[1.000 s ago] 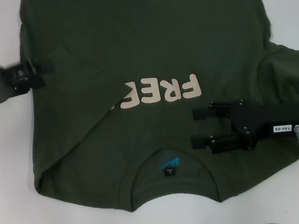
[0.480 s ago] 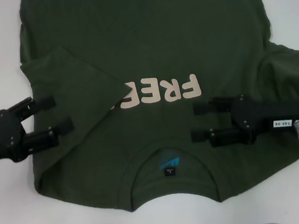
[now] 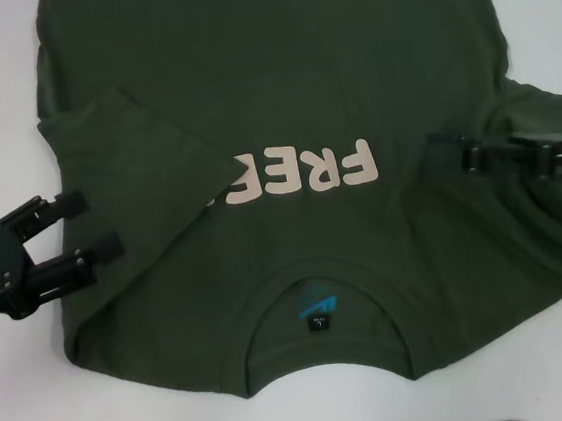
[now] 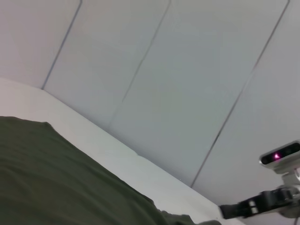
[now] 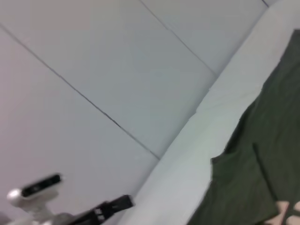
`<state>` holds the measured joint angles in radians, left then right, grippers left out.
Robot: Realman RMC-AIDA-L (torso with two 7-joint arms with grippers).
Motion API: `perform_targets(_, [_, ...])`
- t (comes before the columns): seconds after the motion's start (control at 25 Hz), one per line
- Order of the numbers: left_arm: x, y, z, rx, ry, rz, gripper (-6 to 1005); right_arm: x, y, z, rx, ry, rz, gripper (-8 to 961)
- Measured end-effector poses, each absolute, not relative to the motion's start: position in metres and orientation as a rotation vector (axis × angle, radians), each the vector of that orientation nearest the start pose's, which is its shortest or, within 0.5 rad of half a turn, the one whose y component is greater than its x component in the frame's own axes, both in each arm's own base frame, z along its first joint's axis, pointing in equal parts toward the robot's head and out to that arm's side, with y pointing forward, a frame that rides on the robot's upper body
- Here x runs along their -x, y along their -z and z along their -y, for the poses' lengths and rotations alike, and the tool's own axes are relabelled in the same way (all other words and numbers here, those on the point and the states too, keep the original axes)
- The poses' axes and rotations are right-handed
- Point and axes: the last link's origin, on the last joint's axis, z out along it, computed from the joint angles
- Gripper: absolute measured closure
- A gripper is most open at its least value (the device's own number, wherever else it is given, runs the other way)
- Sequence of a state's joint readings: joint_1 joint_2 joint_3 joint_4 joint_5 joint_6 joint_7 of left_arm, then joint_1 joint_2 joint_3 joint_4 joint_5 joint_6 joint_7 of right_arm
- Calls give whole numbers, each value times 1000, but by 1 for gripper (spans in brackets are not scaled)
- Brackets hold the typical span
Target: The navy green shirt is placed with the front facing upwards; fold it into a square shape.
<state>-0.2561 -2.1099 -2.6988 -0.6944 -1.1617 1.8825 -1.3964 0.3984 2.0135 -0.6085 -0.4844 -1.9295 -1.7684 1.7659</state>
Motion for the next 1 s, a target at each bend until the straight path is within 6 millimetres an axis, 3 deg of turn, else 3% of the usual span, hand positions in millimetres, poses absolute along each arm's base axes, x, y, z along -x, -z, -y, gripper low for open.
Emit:
perform_targets(0.16, [314,-30,-228,2507,1059,912,79,-304,-38,-268,2526,-1009,-1649,43])
perform_targets(0.44, [317,-27,-223,2497,1068,952,80,-346,-84,-261,2283,-716,-1960,43])
perform_targets(0.72, [318,-27,-219,2485,1089,1043,80,-369,-106,-249,2077,-613,-2082,43])
perform_targets(1.0, [317,-27,-220,2476,1101,1051,79,-377,-130,-255,1951,-551,-2077,42])
